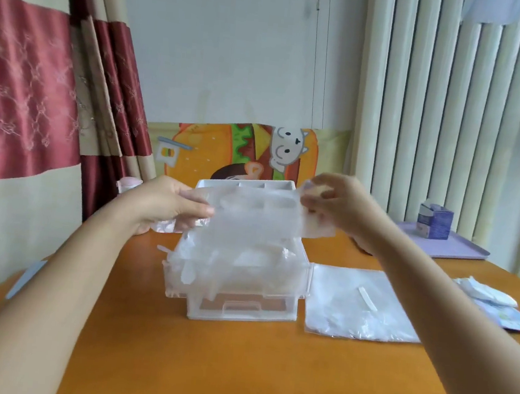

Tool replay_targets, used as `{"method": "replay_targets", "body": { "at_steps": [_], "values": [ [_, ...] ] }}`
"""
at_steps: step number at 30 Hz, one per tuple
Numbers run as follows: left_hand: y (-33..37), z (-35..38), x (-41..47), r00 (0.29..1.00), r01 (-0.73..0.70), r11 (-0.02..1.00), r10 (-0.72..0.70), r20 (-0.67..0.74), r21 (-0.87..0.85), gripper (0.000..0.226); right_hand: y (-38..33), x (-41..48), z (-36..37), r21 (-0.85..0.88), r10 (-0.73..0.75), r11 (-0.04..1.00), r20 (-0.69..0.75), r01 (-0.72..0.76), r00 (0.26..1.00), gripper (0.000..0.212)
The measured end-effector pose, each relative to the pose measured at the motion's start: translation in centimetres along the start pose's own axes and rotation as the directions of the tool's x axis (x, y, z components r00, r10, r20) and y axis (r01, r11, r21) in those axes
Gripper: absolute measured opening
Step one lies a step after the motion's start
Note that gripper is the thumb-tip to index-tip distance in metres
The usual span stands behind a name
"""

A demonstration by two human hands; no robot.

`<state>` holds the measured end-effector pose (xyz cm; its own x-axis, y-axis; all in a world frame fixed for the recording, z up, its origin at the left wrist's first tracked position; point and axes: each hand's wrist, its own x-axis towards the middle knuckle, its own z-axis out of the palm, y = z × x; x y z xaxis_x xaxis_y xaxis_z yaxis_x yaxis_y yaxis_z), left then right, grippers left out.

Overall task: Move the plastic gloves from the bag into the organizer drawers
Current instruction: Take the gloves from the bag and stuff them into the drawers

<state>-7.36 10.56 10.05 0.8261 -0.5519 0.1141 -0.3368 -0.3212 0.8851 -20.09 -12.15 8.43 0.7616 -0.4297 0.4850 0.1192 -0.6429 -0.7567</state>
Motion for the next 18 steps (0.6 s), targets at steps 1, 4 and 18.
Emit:
{"method": "replay_targets", "body": {
  "at_steps": [1, 4, 18],
  "values": [
    [-0.2, -0.1, 0.4, 0.999, 0.023, 0.999, -0.022, -0.04, 0.036, 0.005, 0.4, 0.2, 0.9, -0.033, -0.003, 0.999, 0.027, 0.004, 1.0, 0.024],
    [-0.8, 0.0, 1.3, 0.99, 0.043, 0.987, -0.021, -0.141, 0.154, 0.014, 1.6, 0.5, 3.1, -0.109, -0.024, 0.994, 0.048, 0.029, 0.999, 0.036],
    [-2.0, 4.9, 1.0, 0.947, -0.273, 0.671, 0.313, 0.071, 0.689, 0.014, 2.6, 0.7, 6.4, -0.563, -0.093, 0.822, 0.015, 0.085, 0.996, 0.028]
  ]
}}
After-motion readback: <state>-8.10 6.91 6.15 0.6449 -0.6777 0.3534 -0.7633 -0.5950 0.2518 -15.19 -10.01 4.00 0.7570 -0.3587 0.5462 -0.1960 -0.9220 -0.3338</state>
